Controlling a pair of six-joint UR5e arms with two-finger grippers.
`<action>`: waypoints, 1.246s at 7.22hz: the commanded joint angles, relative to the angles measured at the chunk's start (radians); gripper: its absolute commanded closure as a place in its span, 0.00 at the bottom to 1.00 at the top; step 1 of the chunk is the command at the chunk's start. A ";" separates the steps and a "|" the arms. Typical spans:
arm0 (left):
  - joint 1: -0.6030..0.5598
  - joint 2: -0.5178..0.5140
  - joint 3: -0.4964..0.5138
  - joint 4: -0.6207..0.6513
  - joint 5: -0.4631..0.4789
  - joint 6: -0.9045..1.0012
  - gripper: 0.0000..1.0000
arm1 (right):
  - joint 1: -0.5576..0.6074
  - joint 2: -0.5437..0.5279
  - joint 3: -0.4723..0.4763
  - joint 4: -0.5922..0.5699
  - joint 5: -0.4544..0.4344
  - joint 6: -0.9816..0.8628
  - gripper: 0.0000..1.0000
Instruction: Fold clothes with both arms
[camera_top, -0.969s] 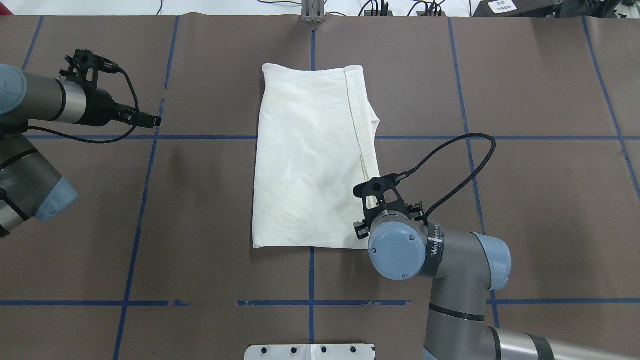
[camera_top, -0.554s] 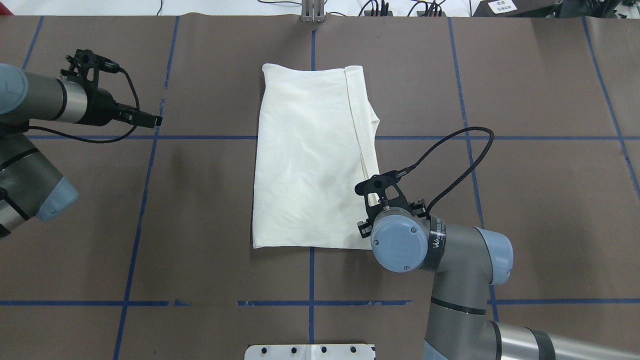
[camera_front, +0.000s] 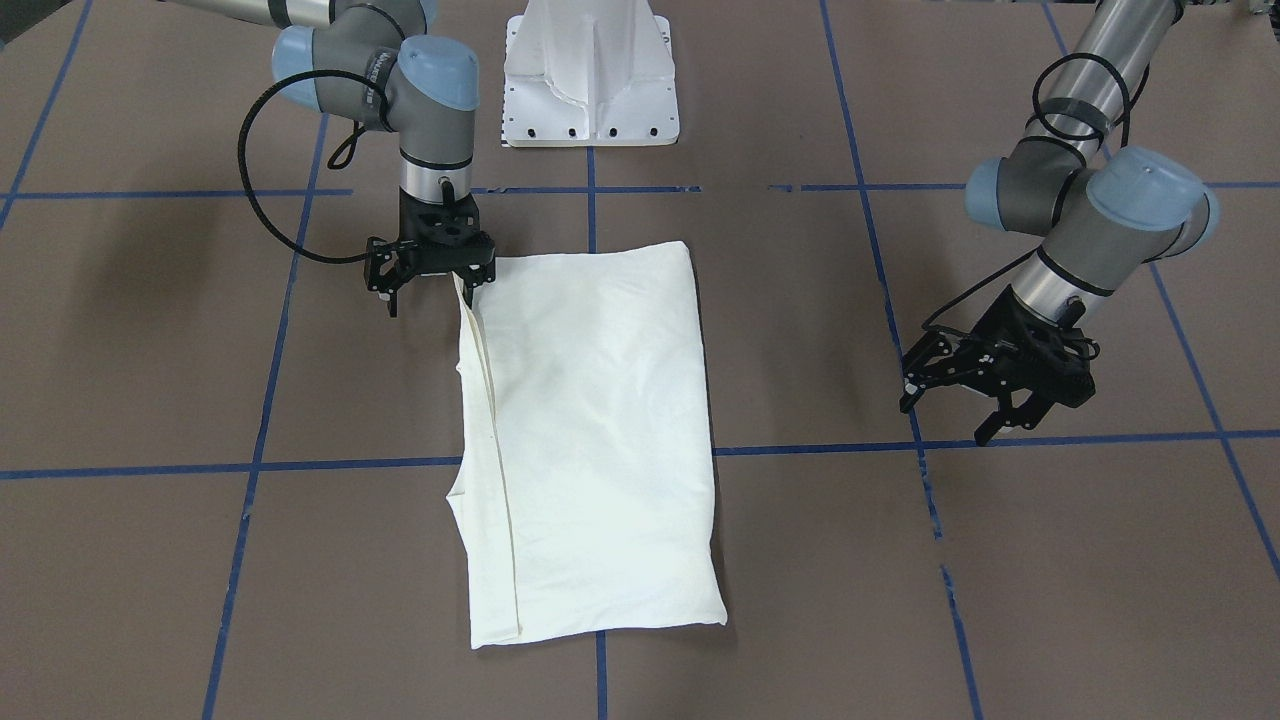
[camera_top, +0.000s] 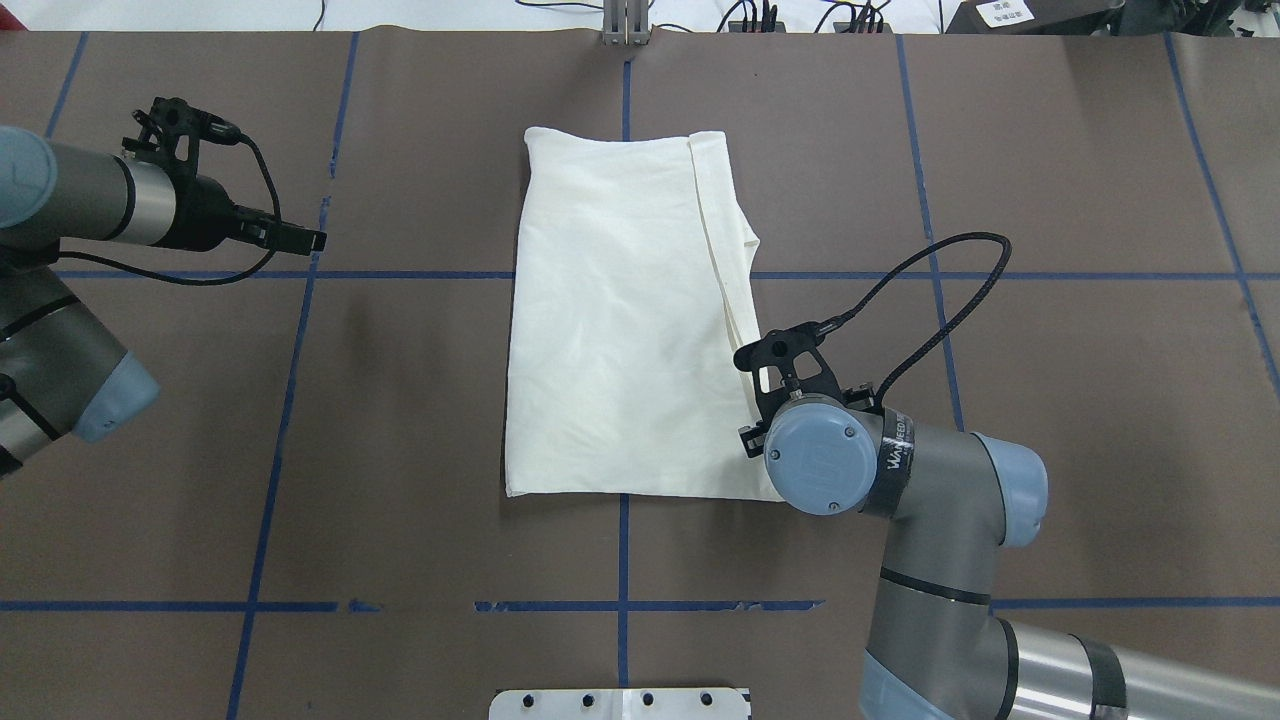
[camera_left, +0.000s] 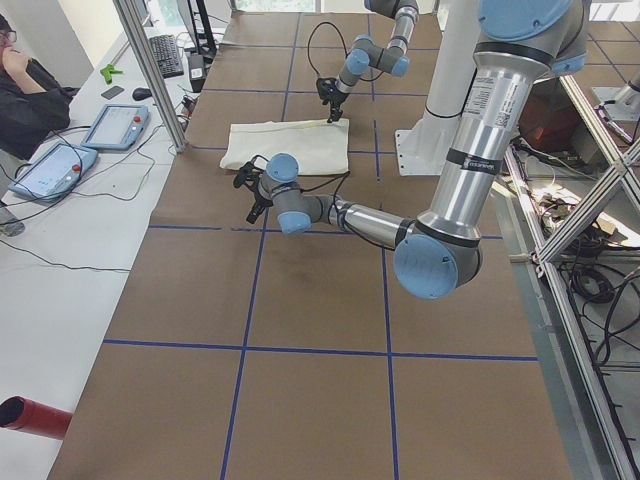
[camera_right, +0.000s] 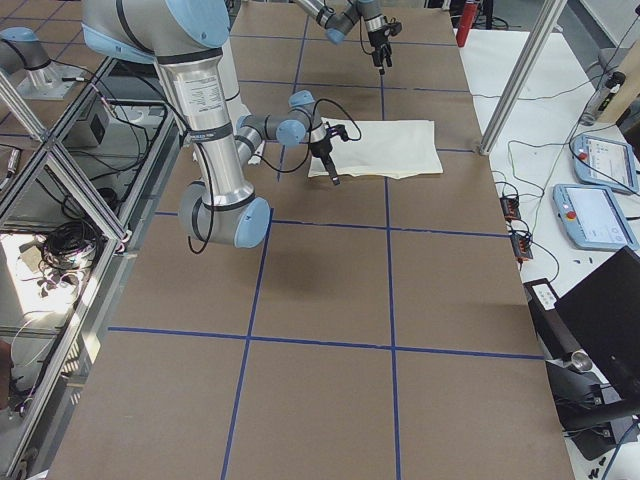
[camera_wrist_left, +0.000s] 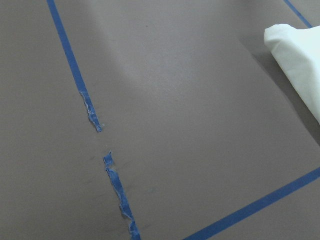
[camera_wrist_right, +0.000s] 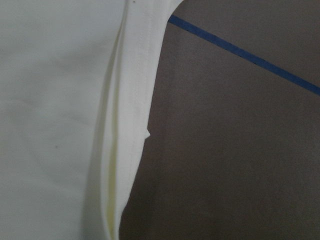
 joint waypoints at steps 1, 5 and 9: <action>0.001 -0.002 -0.001 -0.002 -0.002 -0.004 0.00 | 0.032 -0.026 0.001 -0.031 0.001 -0.041 0.00; 0.001 -0.005 -0.001 -0.002 -0.002 -0.009 0.00 | 0.142 0.000 0.005 0.003 0.097 -0.056 0.00; 0.002 -0.030 -0.005 -0.003 -0.005 -0.034 0.00 | 0.229 0.130 -0.118 0.096 0.194 -0.059 0.00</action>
